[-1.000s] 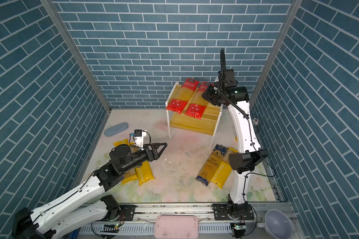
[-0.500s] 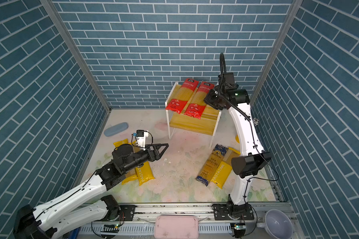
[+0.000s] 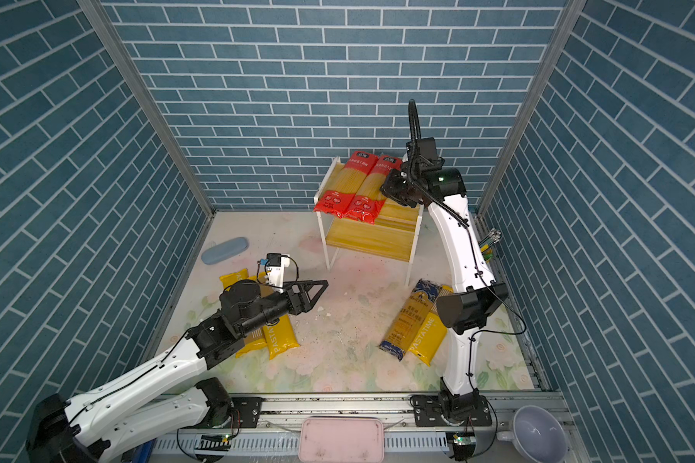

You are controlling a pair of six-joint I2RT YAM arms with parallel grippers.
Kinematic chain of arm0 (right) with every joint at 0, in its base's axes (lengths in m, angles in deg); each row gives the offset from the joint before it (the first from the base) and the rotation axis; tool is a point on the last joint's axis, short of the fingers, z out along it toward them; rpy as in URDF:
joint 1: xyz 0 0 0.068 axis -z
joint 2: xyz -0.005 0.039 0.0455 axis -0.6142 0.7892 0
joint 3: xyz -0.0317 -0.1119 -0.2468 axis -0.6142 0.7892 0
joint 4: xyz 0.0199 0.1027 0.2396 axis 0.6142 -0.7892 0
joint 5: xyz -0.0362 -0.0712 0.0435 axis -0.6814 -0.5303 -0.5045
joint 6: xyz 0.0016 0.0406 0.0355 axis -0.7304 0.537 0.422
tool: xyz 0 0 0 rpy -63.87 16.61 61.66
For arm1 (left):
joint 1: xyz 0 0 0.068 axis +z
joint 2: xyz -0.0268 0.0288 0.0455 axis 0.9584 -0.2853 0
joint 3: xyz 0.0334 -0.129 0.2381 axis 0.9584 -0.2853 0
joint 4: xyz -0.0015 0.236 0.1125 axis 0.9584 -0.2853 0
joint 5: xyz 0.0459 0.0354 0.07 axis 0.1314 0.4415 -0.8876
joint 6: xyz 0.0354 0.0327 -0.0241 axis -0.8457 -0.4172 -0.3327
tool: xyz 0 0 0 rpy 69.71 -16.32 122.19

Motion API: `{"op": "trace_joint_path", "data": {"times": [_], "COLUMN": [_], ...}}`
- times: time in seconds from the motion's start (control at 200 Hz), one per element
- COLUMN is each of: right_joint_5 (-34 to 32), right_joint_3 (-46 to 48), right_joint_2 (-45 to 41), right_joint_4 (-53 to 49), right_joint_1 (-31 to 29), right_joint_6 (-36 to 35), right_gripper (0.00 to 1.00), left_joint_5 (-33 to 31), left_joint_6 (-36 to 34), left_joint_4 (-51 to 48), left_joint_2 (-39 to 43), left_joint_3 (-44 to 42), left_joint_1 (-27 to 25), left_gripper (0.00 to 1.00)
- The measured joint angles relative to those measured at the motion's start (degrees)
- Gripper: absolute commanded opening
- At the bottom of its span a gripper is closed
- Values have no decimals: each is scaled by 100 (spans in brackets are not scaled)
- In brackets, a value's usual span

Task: Place and organize the pasta boxes and bags onto the shelf
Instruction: 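Open the right gripper and move it back toward the MoliPasta bag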

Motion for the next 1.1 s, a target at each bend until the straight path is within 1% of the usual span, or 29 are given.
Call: {"op": "trace_joint_path", "data": {"times": [0.2,0.33,0.44,0.505,0.665,0.835,0.925,1.035,1.1], "right_joint_5": [-83,-114,-234,-282,-313,-597,-737,-822,-890], "right_joint_3": [74,520,1021,1519,3106,4341,5152,6037,6507], "right_joint_2": [-155,-555,-1073,-1495,-2695,-3556,-4068,-4616,-4868], "right_joint_4": [-76,-79,-50,96,758,1368,1650,1808,1915], "right_joint_1": [0,-66,-315,-542,-1167,-1797,-2050,-2138,-2138], "right_joint_6": [-155,-251,-295,-299,-326,-380,-350,-173,-4], "right_gripper": [37,37,36,36,35,35,35,34,33], "left_joint_5": [-98,-232,-424,-586,-1091,-1360,-1311,-1123,-1056], "left_joint_6": [-103,-254,-450,-564,-826,-990,-992,-920,-890], "left_joint_4": [-96,-348,-693,-949,-1746,-2205,-2155,-1554,-1314], "left_joint_2": [129,157,260,354,516,485,315,-22,-378], "left_joint_3": [0,9,57,122,396,492,485,251,186], "left_joint_1": [-7,-11,-11,-11,-11,-11,-11,-50,-168], "left_gripper": [84,85,85,85,85,85,85,85,84]}}
